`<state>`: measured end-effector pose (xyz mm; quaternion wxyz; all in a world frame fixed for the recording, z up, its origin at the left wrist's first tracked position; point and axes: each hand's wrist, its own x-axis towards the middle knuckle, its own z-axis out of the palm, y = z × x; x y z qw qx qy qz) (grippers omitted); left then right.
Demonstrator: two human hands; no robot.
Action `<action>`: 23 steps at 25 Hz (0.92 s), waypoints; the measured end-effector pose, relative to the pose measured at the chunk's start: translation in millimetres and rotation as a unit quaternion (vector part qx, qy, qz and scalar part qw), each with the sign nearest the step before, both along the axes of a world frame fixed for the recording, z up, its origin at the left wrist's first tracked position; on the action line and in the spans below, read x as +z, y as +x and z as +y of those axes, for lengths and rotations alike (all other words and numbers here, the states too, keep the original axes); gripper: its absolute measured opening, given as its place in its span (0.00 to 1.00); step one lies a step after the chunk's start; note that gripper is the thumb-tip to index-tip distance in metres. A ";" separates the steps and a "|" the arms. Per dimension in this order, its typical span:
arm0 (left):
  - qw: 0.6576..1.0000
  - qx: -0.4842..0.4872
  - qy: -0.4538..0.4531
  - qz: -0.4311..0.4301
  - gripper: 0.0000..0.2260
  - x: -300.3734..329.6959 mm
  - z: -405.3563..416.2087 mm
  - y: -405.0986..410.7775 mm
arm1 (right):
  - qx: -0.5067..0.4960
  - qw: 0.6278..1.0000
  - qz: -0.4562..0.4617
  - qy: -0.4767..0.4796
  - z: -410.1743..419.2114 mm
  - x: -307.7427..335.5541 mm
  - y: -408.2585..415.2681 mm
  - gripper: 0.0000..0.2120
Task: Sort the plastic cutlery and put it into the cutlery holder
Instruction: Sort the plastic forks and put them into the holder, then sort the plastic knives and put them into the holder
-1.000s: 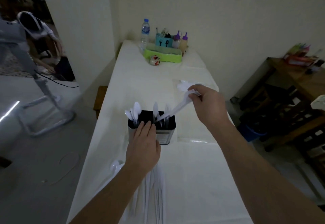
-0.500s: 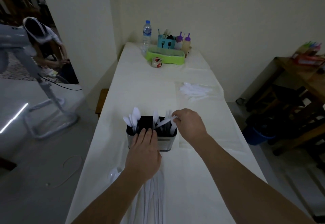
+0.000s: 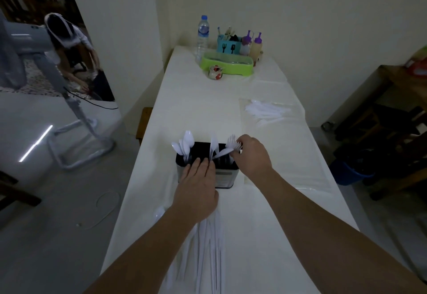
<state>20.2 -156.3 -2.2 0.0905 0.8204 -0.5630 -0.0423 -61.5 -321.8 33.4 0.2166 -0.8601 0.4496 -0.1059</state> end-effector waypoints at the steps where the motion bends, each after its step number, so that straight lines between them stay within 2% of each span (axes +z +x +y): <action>1: 1.000 0.000 0.004 0.010 0.29 2.6 -0.5 1.7 | -0.006 1.000 -0.008 0.003 1.7 1.2 -2.4 0.16; 3: 0.999 0.004 -0.010 0.044 0.29 8.2 0.6 4.1 | -0.023 0.999 -0.021 0.004 7.2 5.3 -8.8 0.22; 5: 0.995 0.015 -0.051 0.081 0.28 14.5 9.0 4.9 | -0.036 0.998 -0.045 -0.015 18.1 10.7 -16.0 0.24; 10: 0.970 0.073 -0.179 0.147 0.21 23.9 60.9 0.0 | -0.016 0.991 -0.116 -0.070 81.2 16.9 -38.4 0.17; 14: 0.962 0.155 -0.160 0.158 0.18 8.7 119.3 2.6 | 0.004 0.994 -0.109 -0.011 140.4 -5.0 -52.5 0.18; 18: 0.954 0.215 -0.109 0.180 0.17 -13.9 168.2 -7.3 | 0.011 0.998 -0.035 0.056 185.2 -41.0 -71.8 0.19; 23: 0.954 0.215 -0.065 0.197 0.18 -37.3 193.5 -38.8 | -0.066 0.988 0.052 0.133 217.2 -79.7 -105.3 0.17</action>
